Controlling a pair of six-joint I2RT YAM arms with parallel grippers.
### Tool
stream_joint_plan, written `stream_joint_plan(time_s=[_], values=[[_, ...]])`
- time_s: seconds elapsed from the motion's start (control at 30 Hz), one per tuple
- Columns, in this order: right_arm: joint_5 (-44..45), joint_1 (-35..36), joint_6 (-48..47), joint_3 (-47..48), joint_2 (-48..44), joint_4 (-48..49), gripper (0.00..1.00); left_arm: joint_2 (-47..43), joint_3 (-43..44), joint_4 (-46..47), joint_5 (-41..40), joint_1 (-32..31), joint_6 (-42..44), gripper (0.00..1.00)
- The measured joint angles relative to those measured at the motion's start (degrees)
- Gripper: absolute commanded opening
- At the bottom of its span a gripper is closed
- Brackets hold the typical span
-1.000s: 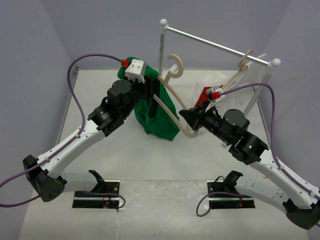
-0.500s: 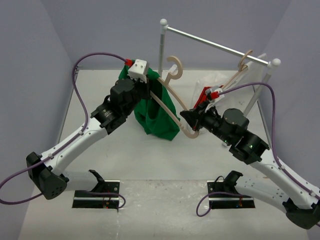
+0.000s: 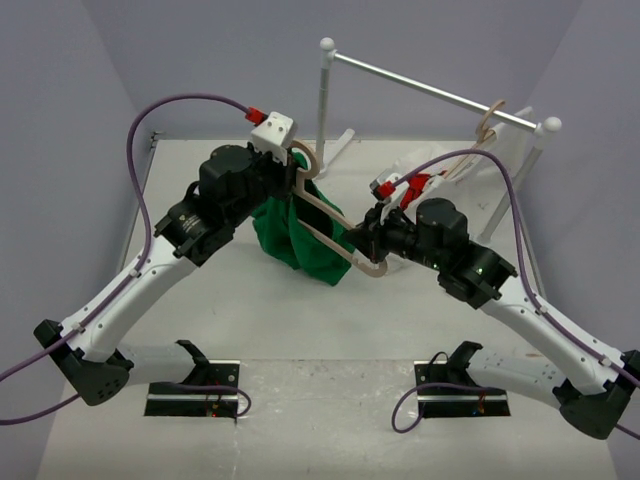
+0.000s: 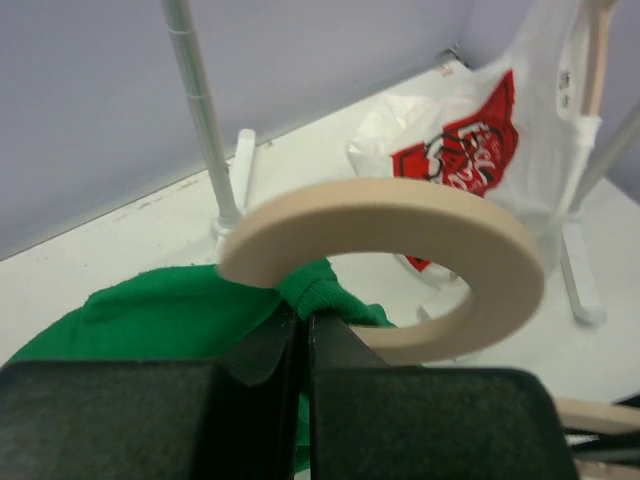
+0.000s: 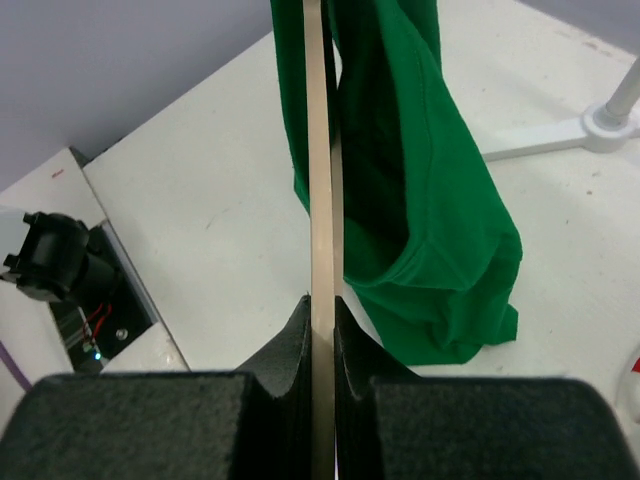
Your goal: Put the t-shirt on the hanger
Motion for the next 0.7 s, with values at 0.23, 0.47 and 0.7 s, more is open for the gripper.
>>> stream_joint_plan(time_s=[0.23,0.47,0.7], values=[[0.7,-0.5,3.2,-1.9,0.5,3.3,0.00,-0.3,0.1,-4.1,4.1,1.4,1.9,0.00],[4.4,-1.6,6.3,-8.5,-3.0,13.6,0.00,-0.4,0.8,-11.3,4.2,0.5,2.3,0.14],[2.1,-7.0,9.2,-17.1,-7.1,23.7,0.00,-0.5,7.5,-14.2,6.5,0.4,2.8,1.00]])
